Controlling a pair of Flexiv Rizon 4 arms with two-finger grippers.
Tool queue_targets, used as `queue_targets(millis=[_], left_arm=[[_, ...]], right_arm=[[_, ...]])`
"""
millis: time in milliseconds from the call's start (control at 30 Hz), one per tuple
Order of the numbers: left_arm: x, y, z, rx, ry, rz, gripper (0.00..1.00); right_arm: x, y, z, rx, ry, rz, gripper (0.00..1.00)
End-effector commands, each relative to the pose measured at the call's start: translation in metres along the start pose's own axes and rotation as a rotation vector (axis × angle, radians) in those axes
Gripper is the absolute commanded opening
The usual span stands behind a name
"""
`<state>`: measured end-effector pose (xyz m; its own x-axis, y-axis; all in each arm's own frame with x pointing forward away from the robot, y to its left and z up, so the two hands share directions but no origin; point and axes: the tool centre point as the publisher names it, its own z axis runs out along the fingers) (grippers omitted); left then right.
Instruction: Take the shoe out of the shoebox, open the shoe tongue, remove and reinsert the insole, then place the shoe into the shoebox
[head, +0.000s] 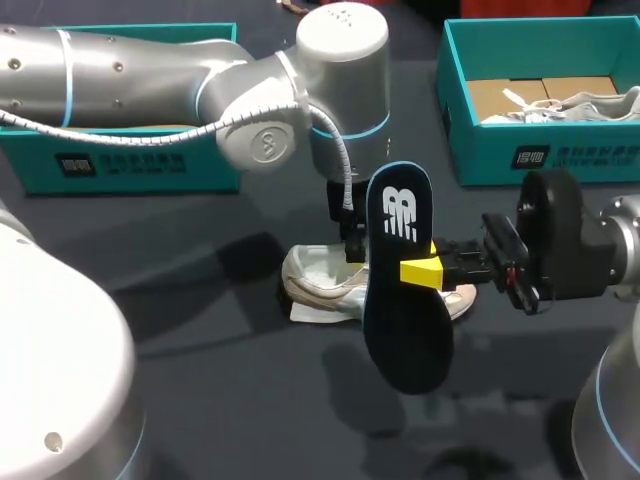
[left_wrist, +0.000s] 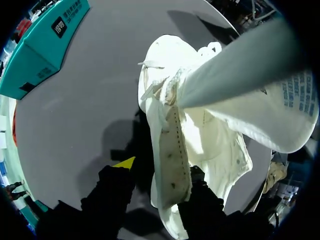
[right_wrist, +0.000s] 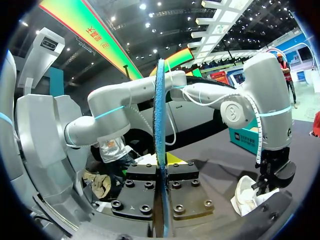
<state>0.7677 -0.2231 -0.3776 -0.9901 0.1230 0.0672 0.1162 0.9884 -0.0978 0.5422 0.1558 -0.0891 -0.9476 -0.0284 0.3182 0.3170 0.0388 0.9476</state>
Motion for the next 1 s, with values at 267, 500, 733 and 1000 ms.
queue_targets(millis=[267,500,733,1000], left_arm=[[0.004,0.002,-0.006,0.009,0.039,0.061,0.0],[0.005,0.001,-0.03,0.003,0.089,0.255,0.0],[0.006,0.001,-0.06,-0.04,0.121,0.609,0.0],[0.004,0.001,-0.07,-0.103,0.089,1.057,0.0]], right_arm=[[0.001,-0.001,0.001,0.0,-0.003,0.001,0.0],[0.001,-0.001,0.001,0.0,-0.003,0.001,0.0],[0.001,-0.001,0.001,0.0,-0.003,0.001,0.0],[0.001,-0.001,0.001,0.0,-0.003,0.001,0.0]])
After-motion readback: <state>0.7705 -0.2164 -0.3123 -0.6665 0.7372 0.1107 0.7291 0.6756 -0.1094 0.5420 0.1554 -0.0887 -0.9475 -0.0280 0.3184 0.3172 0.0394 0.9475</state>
